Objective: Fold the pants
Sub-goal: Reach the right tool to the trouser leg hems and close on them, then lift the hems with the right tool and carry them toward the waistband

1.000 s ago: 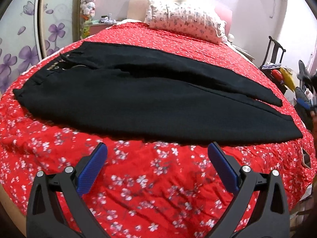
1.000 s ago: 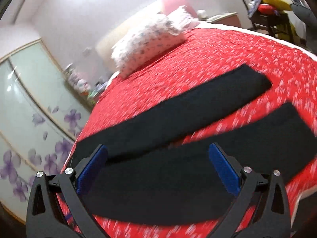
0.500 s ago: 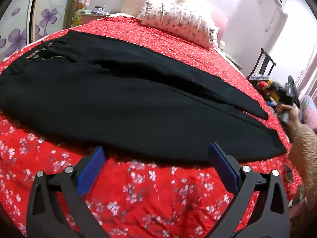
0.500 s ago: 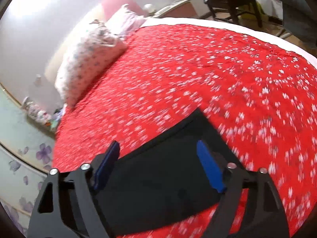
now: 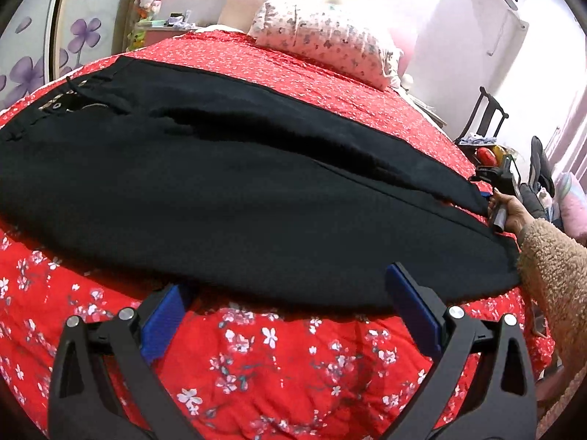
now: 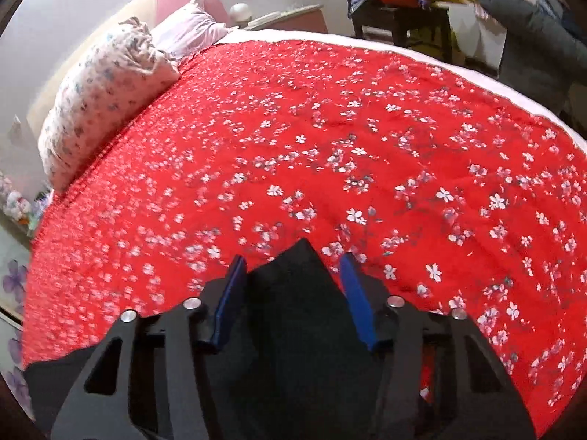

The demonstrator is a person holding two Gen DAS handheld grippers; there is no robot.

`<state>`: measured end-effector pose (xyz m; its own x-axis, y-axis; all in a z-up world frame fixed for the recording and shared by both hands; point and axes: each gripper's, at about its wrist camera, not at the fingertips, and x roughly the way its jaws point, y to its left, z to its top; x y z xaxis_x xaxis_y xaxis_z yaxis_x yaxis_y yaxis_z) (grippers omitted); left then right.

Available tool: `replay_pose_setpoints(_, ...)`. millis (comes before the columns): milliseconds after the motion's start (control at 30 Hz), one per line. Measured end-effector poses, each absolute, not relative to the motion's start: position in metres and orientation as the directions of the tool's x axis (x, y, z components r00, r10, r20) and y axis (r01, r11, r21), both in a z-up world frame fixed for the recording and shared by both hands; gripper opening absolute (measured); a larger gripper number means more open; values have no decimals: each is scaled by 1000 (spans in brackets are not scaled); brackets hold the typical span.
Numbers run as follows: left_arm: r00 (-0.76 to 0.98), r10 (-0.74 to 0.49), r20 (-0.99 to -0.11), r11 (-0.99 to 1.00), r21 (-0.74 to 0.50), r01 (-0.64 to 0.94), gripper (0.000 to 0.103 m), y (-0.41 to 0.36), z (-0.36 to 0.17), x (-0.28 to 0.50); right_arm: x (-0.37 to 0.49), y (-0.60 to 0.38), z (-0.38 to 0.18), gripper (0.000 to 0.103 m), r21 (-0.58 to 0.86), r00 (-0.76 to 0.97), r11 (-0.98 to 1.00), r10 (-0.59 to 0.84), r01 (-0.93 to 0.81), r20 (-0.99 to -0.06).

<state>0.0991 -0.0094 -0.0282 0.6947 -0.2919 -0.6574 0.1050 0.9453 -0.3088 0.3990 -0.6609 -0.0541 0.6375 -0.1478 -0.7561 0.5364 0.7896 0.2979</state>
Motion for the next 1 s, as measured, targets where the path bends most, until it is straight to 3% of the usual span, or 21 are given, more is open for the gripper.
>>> replay_pose_setpoints(133,697,-291,-655,946,-308,106,101,-9,-28,99,394,-660,-52,21,288,650,804,-155,521,-744)
replay_pose_setpoints(200,697,-287,-657,947,-303,105,101,-9,-29,98,387,-659,-47,15,321,679,808,-129,495,-722)
replay_pose_setpoints(433,692,-318,-648,936,-329,121,101,-10,-24,88,333,-642,-7,13,423,808,837,-38,347,-587)
replay_pose_setpoints(667,703,-361,-613,913,-385,134,101,-5,-7,70,214,-616,31,10,531,886,830,103,174,-451)
replay_pose_setpoints(800,729,-372,-575,907,-390,155,101,-2,12,56,153,-595,26,10,539,869,826,138,164,-475)
replay_pose_setpoints(1000,756,-322,-570,929,-345,135,101,7,31,37,107,-551,-10,11,405,736,877,92,259,-671)
